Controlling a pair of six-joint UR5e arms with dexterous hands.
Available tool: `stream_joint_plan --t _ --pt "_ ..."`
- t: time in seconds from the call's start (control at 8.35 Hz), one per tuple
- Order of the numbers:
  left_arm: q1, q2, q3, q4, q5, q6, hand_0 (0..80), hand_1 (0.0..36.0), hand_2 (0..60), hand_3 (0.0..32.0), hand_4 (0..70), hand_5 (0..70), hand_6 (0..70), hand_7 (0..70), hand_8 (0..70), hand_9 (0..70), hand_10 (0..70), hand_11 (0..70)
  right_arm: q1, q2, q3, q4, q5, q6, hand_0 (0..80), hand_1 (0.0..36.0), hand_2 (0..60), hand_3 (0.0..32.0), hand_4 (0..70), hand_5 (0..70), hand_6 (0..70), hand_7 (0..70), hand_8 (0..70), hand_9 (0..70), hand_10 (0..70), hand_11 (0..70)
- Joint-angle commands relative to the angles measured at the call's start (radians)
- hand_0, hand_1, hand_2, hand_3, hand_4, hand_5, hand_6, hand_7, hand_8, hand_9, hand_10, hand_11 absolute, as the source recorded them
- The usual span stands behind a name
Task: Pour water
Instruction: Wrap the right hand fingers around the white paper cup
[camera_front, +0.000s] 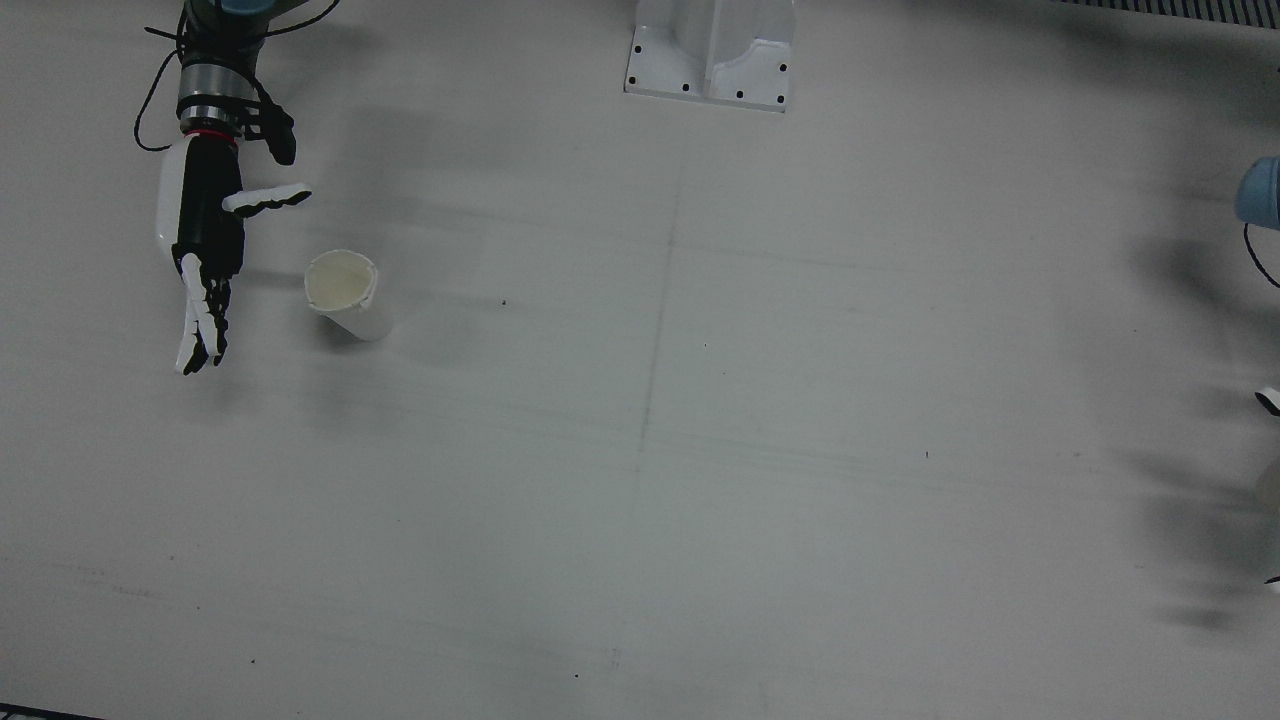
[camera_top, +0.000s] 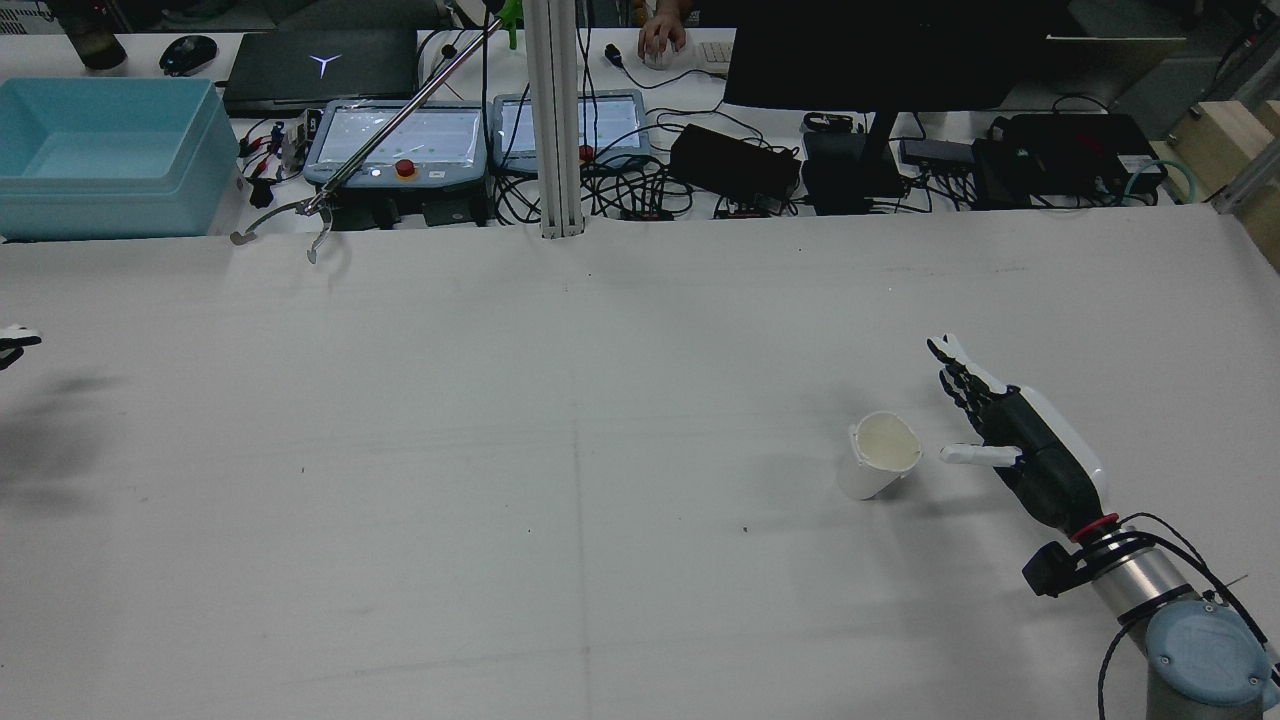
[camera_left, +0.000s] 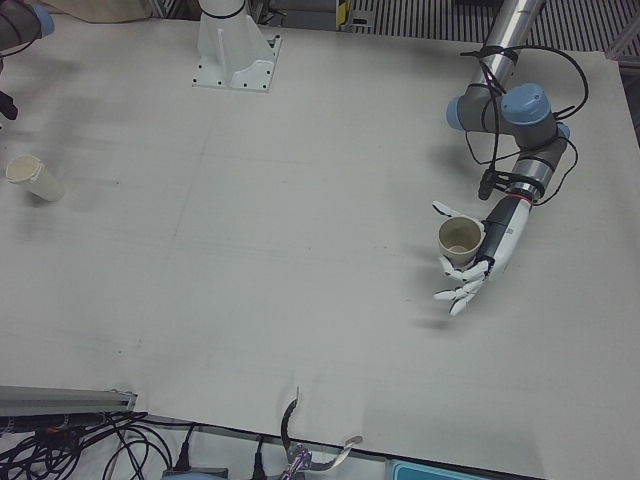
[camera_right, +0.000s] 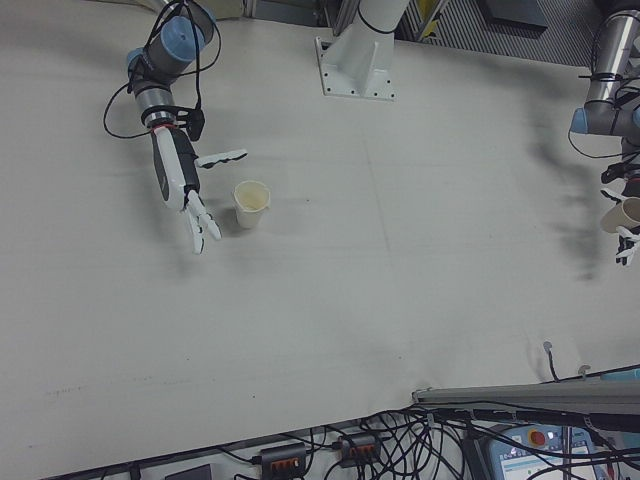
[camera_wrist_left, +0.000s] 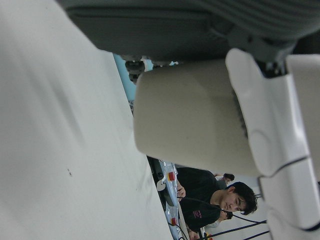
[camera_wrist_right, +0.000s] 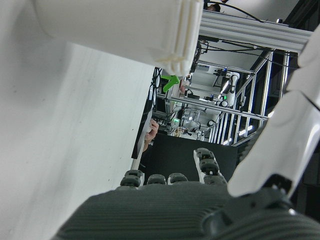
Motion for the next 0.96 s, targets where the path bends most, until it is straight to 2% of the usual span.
stream_joint_plan --t 0.0,0.12,0.84 --pt "-0.001 0.002 0.001 0.003 0.0 -0.001 55.1 10.6 0.0 0.0 63.8 70.0 19.8 22.0 6.9 10.6 6.3 9.4 -0.031 0.083 -0.137 0.01 0.011 -0.014 45.2 9.8 5.3 0.0 6.9 4.3 0.0 0.0 0.0 0.0 3.5 6.4" --pt "-0.001 0.004 0.001 0.003 0.0 -0.001 54.8 10.5 0.0 0.0 63.5 70.0 19.7 21.8 6.9 10.5 6.3 9.4 -0.032 0.106 -0.15 0.018 0.011 -0.016 45.5 10.0 4.6 0.0 5.1 3.2 0.0 0.0 0.0 0.0 5.1 8.7" --pt "-0.001 0.004 0.006 0.001 0.0 -0.001 54.3 9.7 0.0 0.0 62.2 70.0 19.2 21.4 6.6 10.3 6.2 9.2 -0.051 0.132 -0.141 0.018 0.019 -0.036 45.8 10.7 5.3 0.0 7.0 4.3 0.0 0.0 0.0 0.0 4.6 8.0"
